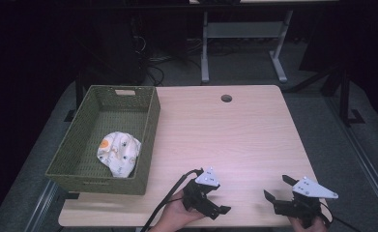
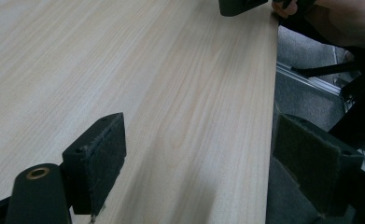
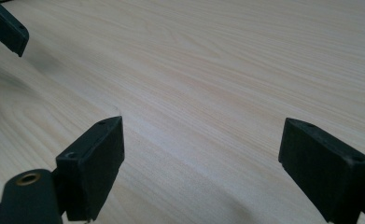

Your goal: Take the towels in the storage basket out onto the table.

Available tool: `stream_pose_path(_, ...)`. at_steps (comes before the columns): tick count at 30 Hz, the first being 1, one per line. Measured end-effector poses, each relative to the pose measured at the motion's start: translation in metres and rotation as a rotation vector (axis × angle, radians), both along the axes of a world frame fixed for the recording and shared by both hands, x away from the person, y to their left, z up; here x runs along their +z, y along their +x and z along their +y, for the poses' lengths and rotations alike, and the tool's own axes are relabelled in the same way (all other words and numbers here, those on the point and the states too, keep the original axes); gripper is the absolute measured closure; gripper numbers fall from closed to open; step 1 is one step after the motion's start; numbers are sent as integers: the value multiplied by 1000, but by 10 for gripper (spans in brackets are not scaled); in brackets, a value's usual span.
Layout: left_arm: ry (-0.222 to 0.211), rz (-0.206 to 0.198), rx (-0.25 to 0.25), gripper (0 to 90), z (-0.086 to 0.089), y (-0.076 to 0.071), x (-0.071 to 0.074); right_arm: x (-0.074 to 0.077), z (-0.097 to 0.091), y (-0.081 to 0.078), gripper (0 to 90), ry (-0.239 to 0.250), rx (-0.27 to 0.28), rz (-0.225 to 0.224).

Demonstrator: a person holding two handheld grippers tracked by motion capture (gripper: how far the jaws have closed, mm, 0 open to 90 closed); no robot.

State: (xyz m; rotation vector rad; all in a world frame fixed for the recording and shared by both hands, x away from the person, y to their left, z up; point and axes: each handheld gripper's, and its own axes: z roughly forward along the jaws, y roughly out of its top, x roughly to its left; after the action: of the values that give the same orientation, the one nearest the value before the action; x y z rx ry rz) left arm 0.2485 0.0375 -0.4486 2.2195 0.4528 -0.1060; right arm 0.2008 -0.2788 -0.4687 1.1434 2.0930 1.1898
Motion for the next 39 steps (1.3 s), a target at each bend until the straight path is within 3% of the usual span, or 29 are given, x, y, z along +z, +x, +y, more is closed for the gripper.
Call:
stream_pose_path(15,12,19,38,169,3,10,2,1,3,1,138,9,0,-1)
stream_pose_path(24,8,84,160,172,10,38,10,1,4,0,138,3,-1,-4)
stream_pose_path(25,39,99,199,188,11,46,12,1,4,0,138,6,-3,2)
stream_pose_path(26,39,99,199,195,11,46,12,1,3,0,138,7,-3,1)
stream_pose_path(27,83,79,227,190,12,49,18,1,3,0,138,7,-3,1)
stream_pose_path(28,83,79,227,191,12,49,18,1,3,0,138,7,-3,1)
stream_pose_path(29,88,53,235,192,15,52,26,1,3,0,138,5,-2,0)
stream_pose_path(36,36,56,273,191,31,62,46,2,4,0,138,3,1,-3)
stream_pose_path(39,21,77,276,188,39,65,53,2,6,0,138,3,1,-2)
